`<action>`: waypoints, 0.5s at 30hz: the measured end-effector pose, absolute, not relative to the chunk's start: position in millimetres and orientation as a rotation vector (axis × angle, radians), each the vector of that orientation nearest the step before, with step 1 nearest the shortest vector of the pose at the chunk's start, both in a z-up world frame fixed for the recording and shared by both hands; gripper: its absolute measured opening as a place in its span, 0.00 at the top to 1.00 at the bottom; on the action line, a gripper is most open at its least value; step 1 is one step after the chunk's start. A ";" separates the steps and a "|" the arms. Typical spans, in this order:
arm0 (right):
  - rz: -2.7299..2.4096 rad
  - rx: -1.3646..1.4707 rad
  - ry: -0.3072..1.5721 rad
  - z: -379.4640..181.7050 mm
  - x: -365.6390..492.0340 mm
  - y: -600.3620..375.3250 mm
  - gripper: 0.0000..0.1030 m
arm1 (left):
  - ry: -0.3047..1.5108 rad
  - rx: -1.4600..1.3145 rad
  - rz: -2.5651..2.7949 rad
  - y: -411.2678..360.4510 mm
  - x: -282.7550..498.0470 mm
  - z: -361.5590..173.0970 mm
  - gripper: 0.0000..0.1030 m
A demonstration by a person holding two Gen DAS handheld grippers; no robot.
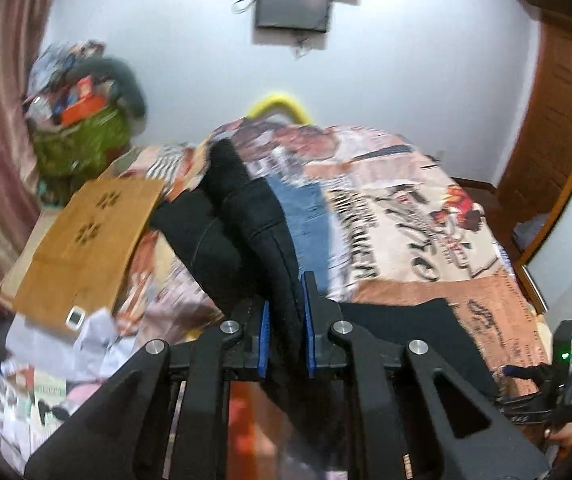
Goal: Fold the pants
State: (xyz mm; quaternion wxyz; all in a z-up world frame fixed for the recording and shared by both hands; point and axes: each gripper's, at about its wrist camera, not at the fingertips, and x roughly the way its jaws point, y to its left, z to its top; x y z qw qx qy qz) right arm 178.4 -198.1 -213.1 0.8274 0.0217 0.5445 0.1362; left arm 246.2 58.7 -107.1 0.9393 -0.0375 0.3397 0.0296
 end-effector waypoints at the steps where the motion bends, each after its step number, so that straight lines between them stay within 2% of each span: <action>1: 0.299 0.062 1.160 -213.0 179.6 -200.7 0.07 | 0.688 -0.066 0.045 49.3 249.5 -103.2 0.87; 9: 0.341 0.079 1.157 -214.6 180.2 -204.3 0.07 | 0.677 0.002 -0.125 -45.8 284.4 -98.3 0.88; 15: 0.355 0.094 1.150 -213.9 178.6 -206.9 0.07 | 0.808 0.097 -0.348 -124.4 290.4 -139.8 0.86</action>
